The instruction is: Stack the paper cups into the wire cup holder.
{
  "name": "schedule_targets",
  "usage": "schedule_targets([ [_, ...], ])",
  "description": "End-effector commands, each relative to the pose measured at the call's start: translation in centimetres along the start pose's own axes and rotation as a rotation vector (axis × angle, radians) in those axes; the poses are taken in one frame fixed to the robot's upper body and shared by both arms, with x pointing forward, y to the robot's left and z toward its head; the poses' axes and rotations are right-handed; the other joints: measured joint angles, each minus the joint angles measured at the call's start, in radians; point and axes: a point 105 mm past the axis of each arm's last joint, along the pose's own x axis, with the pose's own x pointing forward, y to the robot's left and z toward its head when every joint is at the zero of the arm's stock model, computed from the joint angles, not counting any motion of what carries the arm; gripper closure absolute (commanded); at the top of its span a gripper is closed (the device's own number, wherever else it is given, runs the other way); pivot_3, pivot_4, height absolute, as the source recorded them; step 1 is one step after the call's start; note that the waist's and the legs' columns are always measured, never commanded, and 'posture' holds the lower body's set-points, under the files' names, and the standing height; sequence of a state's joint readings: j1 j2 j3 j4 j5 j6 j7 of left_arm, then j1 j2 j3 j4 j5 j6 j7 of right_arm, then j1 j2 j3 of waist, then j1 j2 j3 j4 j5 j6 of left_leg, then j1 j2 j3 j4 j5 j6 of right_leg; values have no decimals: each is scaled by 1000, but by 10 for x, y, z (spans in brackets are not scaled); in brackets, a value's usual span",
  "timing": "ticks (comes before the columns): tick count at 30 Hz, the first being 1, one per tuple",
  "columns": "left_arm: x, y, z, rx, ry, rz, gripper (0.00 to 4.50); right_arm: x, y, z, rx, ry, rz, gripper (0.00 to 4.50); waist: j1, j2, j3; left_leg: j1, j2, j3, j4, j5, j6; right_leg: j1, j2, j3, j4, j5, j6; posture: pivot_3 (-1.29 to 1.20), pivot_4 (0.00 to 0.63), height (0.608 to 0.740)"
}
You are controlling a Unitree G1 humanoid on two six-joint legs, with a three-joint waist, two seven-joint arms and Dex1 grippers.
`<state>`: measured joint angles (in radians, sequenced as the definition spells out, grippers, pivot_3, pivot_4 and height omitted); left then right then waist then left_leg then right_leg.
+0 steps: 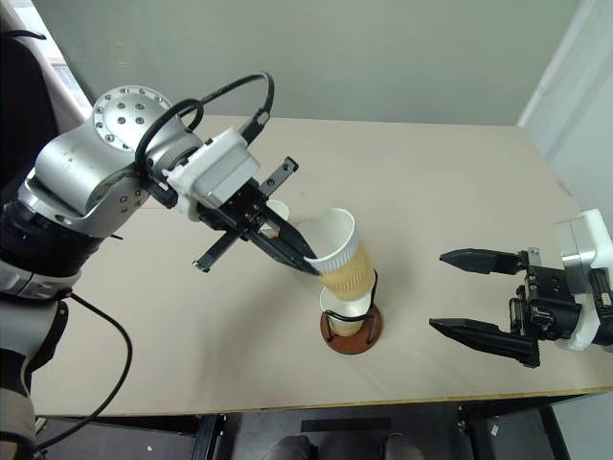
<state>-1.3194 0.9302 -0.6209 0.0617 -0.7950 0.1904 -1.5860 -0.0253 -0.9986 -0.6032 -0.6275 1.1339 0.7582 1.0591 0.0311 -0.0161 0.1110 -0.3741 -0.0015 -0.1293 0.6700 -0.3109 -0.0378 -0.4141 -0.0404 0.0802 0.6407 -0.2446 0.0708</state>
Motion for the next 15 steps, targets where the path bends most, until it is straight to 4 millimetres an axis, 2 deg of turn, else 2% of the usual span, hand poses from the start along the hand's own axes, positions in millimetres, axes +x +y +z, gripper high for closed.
schedule_targets([
  [1, -2, -1, 1, 44, 41, -15, 4474, 1, 0, 6, -39, -4, -2, 0, 0, 0, 0, 0, 0, 0, 0, 0, 0, 0, 0, 0, 0, 0, 0, 0, 150, 740],
  [10, 12, -14, -11, 46, 78, -95, 4474, 1, 2, 7, -43, -2, -10, 0, 1, 0, 0, -1, 0, 0, 0, 0, 0, 0, 0, 0, 0, 1, 3, 0, 150, 740],
  [15, 22, -16, -27, 75, 141, -128, 4474, 2, 2, 8, -49, -1, -12, 0, 1, 0, 0, -1, 0, 0, 1, 0, 0, 0, 0, 0, -1, 1, 3, 0, 150, 740],
])
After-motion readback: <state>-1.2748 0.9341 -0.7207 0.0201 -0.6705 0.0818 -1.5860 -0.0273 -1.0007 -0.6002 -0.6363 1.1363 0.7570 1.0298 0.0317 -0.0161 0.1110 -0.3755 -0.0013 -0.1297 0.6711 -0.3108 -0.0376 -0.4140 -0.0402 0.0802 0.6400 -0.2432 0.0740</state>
